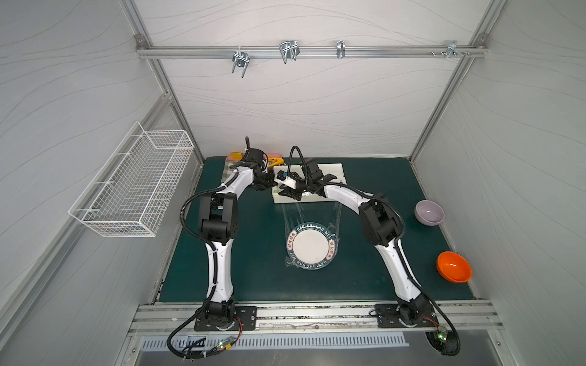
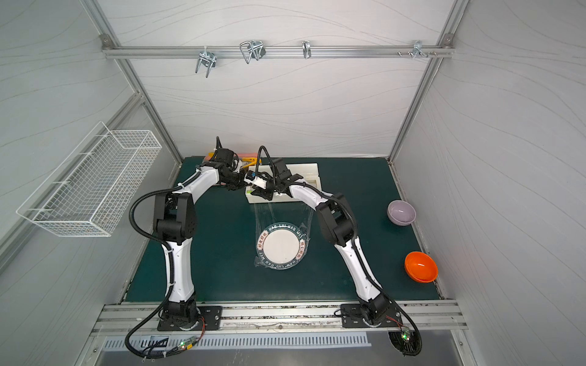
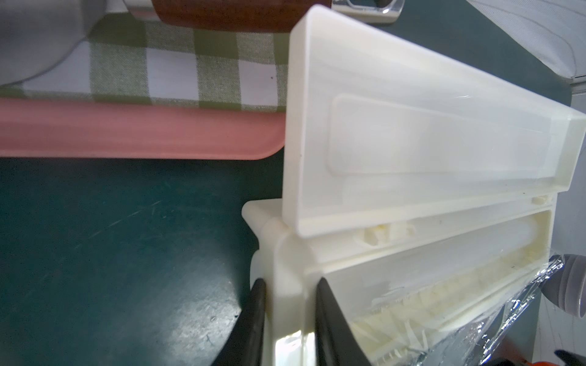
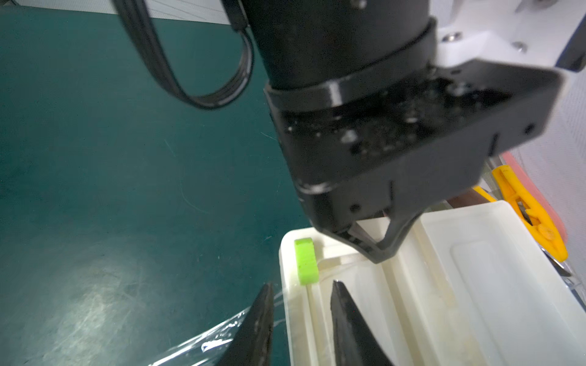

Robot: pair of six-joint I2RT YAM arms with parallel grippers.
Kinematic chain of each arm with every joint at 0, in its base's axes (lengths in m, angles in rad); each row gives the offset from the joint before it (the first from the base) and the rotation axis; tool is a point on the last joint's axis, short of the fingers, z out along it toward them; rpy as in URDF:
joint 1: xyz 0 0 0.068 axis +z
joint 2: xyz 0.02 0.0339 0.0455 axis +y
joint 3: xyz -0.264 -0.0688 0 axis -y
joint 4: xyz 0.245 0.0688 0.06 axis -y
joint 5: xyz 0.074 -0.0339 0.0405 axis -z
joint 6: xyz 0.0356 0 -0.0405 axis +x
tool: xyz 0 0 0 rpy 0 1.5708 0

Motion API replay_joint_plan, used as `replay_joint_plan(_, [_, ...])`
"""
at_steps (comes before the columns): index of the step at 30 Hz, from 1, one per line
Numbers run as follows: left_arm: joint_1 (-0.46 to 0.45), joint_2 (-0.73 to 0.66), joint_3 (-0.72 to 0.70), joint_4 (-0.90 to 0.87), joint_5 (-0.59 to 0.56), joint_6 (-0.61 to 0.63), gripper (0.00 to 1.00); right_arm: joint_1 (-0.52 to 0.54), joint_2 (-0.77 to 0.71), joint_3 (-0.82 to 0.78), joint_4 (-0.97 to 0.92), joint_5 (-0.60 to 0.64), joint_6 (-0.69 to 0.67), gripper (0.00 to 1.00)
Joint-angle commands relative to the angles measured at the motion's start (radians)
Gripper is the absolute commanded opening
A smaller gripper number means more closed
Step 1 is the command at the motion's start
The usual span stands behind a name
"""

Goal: Wrap the plate with plastic wrap
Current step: Tear off the plastic wrap from the plastic wrap cutting box.

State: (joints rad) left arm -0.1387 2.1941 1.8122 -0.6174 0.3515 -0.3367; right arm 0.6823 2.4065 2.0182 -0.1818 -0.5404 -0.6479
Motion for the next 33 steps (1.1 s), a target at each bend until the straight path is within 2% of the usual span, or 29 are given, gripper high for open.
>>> replay_joint_plan(1, [-0.024,0.052,-0.028,-0.042,0.037,-0.012,0.19,0.015,0.038,0.039,-0.015,-0.045,-0.036,0.33])
replay_joint_plan(6, [-0.024,0.055,-0.035,-0.047,0.044,-0.010,0.17,0.023,0.068,0.096,-0.066,-0.033,-0.057,0.30])
replay_joint_plan(19, [-0.023,0.046,-0.042,-0.048,0.059,-0.002,0.16,0.031,0.085,0.119,-0.129,0.032,-0.125,0.24])
replay_joint_plan(24, [-0.020,0.042,-0.059,-0.044,0.064,-0.001,0.16,0.033,0.094,0.123,-0.109,0.093,-0.118,0.27])
replay_joint_plan(33, [-0.018,0.039,-0.066,-0.044,0.067,-0.004,0.15,0.034,0.095,0.126,-0.102,0.064,-0.118,0.26])
